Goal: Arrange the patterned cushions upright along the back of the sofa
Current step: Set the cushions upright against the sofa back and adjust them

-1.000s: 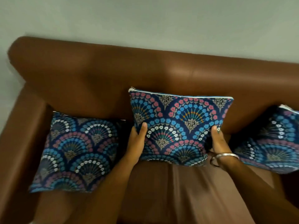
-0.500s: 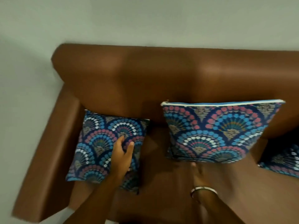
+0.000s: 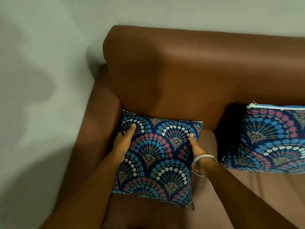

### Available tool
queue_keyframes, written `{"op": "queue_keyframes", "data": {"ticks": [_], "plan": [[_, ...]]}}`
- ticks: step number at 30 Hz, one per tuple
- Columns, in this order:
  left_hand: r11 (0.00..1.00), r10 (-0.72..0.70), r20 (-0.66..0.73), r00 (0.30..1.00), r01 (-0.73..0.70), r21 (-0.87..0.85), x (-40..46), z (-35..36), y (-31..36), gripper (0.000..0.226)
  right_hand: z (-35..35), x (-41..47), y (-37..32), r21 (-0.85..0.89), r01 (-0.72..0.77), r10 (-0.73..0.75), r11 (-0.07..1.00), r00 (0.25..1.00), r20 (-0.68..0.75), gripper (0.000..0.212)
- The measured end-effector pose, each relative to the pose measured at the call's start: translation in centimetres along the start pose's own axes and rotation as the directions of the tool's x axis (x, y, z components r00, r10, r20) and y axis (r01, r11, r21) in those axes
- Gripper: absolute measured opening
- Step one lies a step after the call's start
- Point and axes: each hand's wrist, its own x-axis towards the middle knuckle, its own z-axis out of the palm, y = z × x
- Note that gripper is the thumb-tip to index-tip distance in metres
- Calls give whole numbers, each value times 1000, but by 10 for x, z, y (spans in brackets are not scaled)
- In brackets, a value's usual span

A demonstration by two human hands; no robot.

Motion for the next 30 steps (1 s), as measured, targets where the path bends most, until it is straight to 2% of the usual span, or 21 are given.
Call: {"op": "queue_keyframes", "data": {"ticks": [2,4,7,9,10,13,14,15,17,18,19,21,23,26,28,30], "plan": [[980,151,-56,987,-157,-125,-23,-10,-7,91,0,-24,11,72,167,-165,983,986,-31,82],[940,246,-149,958,-274,-206,-45,-18,-11,62,-4,-43,12,53,359,-352,932,929,-118,89],[890,356,-204,912,-398,-222,-40,-22,10,64,0,-48,-13,-153,511,-532,846,829,-173,105],[885,401,-186,897,-431,-174,-19,-18,35,57,13,-39,-38,-163,524,-546,836,825,-147,95],[890,410,-161,898,-433,-146,-7,-15,46,61,20,-31,-46,-190,529,-556,827,818,-145,88],[883,456,-147,878,-467,-49,10,-9,58,75,24,-15,-57,-283,609,-665,741,723,-185,62],[879,463,-146,874,-474,-49,9,-10,55,80,22,-16,-56,-289,597,-657,748,728,-195,56],[881,459,-142,877,-470,-55,6,-12,50,86,20,-20,-53,-299,578,-640,759,747,-182,60],[881,457,-157,875,-470,-56,-2,-16,41,92,11,-20,-42,-307,518,-574,799,808,-133,83],[879,462,-168,871,-475,-45,-4,-17,37,94,8,-20,-38,-288,503,-550,815,829,-106,78],[879,465,-181,867,-477,-27,-6,-18,34,95,8,-21,-35,-273,502,-546,821,829,-118,64],[885,458,-203,865,-466,11,-6,-19,32,95,15,-16,-35,-258,530,-577,808,800,-165,45],[892,448,-216,868,-449,46,-2,-21,34,89,27,-13,-43,-275,523,-570,807,812,-129,46],[885,466,-201,861,-455,102,3,-21,42,73,31,-12,-54,-260,510,-542,820,838,-68,63],[879,476,-205,855,-467,93,-3,-17,46,65,21,-29,-54,-242,513,-535,824,844,-32,57],[882,467,-250,848,-466,69,-20,-8,44,60,-3,-56,-47,-297,557,-586,776,810,-9,45]]}}
